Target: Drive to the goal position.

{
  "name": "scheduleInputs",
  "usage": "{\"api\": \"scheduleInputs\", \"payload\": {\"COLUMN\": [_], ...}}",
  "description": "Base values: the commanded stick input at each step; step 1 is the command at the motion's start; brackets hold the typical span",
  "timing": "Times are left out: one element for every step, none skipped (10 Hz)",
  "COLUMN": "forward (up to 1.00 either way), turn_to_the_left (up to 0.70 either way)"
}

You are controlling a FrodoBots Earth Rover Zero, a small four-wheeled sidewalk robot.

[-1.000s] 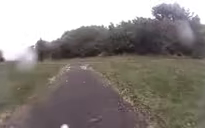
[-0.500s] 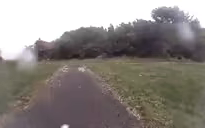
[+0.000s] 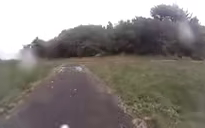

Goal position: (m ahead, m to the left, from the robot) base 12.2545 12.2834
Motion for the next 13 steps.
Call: {"api": "scheduleInputs", "payload": {"forward": [0.70,0.70,0.70,0.70,0.70,0.70,0.70,0.70,0.70,0.70,0.70,0.70,0.70], "turn_to_the_left": [0.35,0.03,0.01,0.00,0.00,0.06,0.20,0.33,0.35,0.35,0.35,0.35,0.35]}}
